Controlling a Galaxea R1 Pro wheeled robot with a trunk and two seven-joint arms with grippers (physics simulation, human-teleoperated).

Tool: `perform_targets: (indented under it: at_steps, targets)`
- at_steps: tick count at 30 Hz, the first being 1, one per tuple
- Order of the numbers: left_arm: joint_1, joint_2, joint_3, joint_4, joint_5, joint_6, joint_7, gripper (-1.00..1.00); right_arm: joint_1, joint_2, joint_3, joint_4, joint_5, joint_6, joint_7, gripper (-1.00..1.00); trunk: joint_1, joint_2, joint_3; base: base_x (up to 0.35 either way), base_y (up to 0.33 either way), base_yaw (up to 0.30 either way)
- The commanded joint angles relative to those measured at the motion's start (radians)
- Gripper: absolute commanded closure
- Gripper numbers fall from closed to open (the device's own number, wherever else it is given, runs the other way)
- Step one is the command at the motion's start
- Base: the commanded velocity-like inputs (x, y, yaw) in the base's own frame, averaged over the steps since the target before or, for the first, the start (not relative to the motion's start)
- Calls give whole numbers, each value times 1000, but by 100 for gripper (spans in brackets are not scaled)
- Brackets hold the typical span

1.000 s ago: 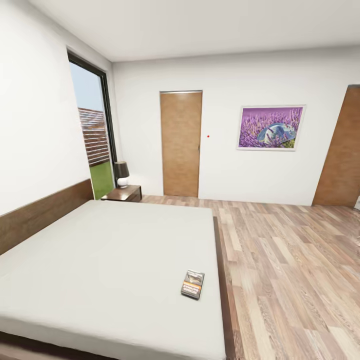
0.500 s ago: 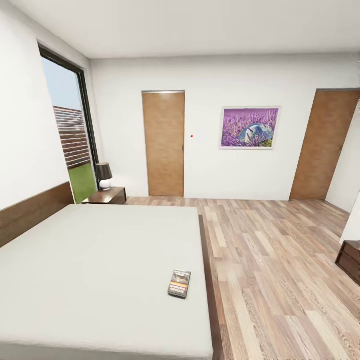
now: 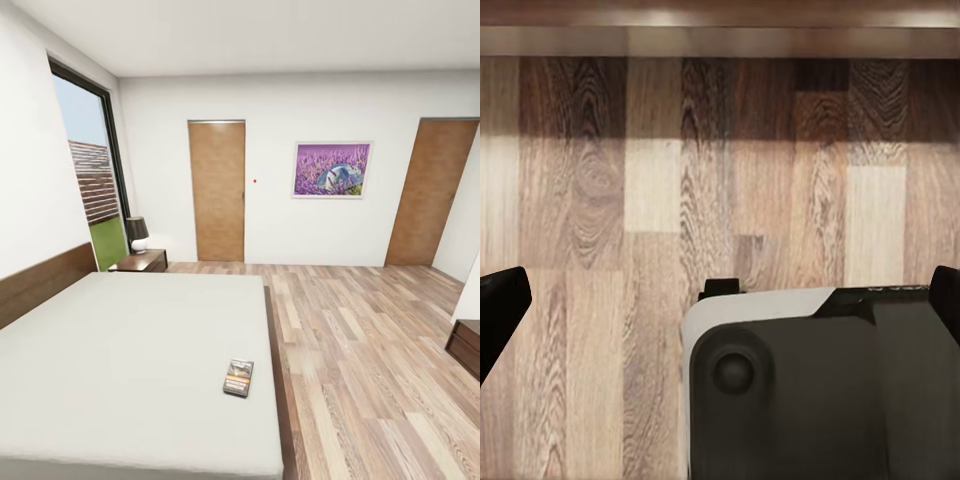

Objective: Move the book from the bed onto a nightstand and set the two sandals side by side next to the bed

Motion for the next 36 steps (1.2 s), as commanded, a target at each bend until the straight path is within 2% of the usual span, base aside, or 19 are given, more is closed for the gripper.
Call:
perform_targets:
  at_steps: [1, 11, 36]
  targets:
    - [0, 0, -9, 1, 4, -3, 4, -100, -1, 0, 8, 2, -10, -1, 2, -100, 0, -1, -1, 0, 0, -53]
    - [0, 0, -9, 1, 6, -3, 4, -100, -1, 0, 9, 1, -10, -1, 2, -100, 0, -1, -12, 0, 0, -52]
    - [0, 1, -9, 1, 6, -3, 4, -100, -1, 1, 9, -2, -10, -1, 2, -100, 0, -1, -21, 0, 0, -4]
